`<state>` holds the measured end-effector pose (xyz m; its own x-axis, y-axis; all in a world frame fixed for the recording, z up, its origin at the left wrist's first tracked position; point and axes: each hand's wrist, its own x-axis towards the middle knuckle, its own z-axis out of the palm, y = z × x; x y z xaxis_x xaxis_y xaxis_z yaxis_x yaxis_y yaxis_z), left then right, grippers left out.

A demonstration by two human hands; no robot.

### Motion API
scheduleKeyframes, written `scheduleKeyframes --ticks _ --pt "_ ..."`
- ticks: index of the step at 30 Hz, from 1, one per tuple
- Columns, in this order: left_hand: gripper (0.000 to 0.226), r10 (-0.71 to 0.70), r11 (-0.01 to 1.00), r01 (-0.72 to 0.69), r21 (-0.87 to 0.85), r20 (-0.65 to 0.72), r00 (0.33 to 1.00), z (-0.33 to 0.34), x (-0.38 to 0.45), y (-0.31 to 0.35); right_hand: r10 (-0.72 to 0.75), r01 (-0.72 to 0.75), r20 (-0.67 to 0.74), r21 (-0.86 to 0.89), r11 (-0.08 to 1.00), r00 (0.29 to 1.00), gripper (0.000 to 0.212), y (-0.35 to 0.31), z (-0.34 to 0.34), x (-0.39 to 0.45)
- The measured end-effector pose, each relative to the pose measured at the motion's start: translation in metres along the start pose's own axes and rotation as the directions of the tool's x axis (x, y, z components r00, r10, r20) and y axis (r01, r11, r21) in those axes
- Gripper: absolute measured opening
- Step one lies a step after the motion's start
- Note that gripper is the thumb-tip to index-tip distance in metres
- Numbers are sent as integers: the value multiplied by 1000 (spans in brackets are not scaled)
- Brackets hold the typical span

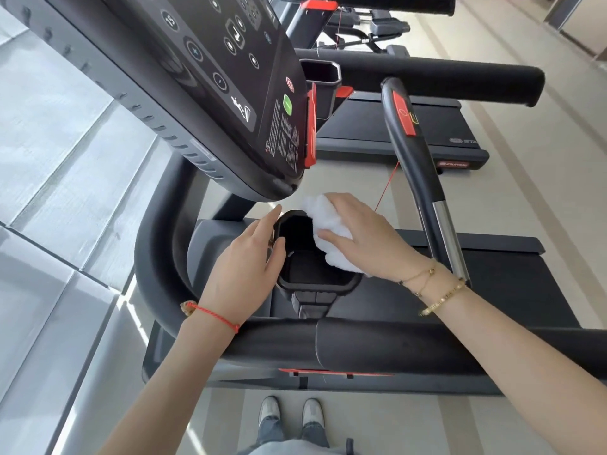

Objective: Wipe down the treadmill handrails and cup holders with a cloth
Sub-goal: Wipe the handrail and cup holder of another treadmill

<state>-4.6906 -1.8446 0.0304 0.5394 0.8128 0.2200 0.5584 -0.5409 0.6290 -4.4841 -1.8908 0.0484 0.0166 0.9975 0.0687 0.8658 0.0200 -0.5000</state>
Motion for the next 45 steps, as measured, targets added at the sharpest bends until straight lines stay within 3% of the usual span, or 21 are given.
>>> scheduleKeyframes --ticks 3,7,10,13,17,21,23,26,32,36,40,42,45 --pt "45 -5 999 6 31 -29 1000 0 -1 0 -66 64 45 40 997 997 50 5 2 -12" --pt "44 2 1000 -2 30 -18 1000 2 1 -2 -125 151 134 -207 967 983 47 -7 2 23" --pt "41 -11 999 12 36 -32 999 3 1 -4 -197 231 142 -286 930 970 42 -17 5 39" --pt "42 -23 999 24 39 -38 999 3 1 -5 -176 203 124 -254 946 977 45 -7 1 27" --pt "42 -21 999 22 42 -36 999 3 1 -5 -39 49 157 -61 997 987 44 18 -11 3" --pt "41 -13 1000 14 27 -44 999 4 1 -4 -64 105 208 -191 976 976 39 -4 -8 26" --pt "41 -20 999 21 37 -41 999 4 1 -5 -118 154 179 -206 966 977 28 -19 -1 37" --pt "43 -15 999 16 39 -34 999 4 1 -5 -141 170 137 -224 960 980 32 -16 2 33" --pt "42 -10 999 11 37 -34 999 3 2 -6 62 -76 111 127 989 992 53 14 2 -17" --pt "41 5 999 -4 35 -50 999 4 2 -6 59 -68 131 61 996 990 50 7 2 -1" --pt "42 12 999 -10 39 -58 998 5 2 -7 83 -87 141 21 996 987 26 -1 -6 22" --pt "41 21 999 -19 43 -61 998 5 2 -8 145 -163 131 139 977 981 23 -1 -7 16" --pt "41 25 999 -23 42 -55 998 6 2 -10 256 -296 155 367 882 954 48 -4 -7 -7"
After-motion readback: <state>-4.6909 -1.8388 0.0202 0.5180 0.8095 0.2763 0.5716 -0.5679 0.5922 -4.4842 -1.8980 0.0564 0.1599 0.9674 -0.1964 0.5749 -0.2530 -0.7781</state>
